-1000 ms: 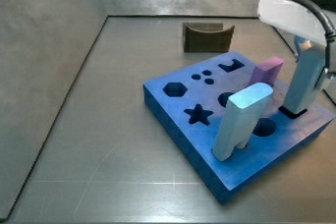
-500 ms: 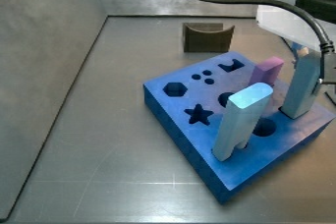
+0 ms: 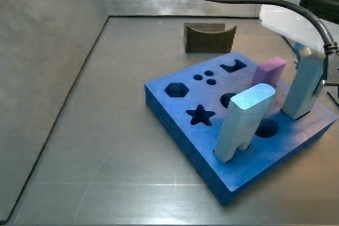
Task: Pick up the rectangle object. Move to above the board. Insert the rectangle object.
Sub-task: Insert the rectangle object.
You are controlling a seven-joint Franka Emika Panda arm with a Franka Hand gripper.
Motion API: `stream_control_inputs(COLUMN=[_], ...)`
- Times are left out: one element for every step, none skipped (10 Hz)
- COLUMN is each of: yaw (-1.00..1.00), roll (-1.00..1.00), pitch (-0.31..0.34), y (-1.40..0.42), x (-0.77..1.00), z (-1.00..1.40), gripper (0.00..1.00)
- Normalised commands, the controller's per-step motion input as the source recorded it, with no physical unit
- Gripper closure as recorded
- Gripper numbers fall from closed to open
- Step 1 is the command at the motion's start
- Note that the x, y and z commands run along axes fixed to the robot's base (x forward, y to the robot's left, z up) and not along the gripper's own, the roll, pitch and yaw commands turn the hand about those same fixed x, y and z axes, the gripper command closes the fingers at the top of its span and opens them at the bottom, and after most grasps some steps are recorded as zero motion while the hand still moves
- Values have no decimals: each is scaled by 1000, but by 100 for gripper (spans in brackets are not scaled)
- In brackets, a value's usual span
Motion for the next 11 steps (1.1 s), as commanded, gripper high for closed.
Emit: stream_control_inputs(yaw=[-26,-146,-91,29,0,-14,-66,-140,-143,-203,-220], roll=[277,286,0,0,0,0,126,203,200,106,83], pitch=[597,909,680,23,31,149,277,291,286,234,229], y=[-111,-120,-66,0,0,0,-69,-86,-91,-126,-134], x=[271,260,360,0,29,317,457,566,589,617,629], z=[0,17,0,-60,0,-280,-849,-849,-854,-909,-929], gripper=[100,100,100,100,100,100,100,100,100,100,100])
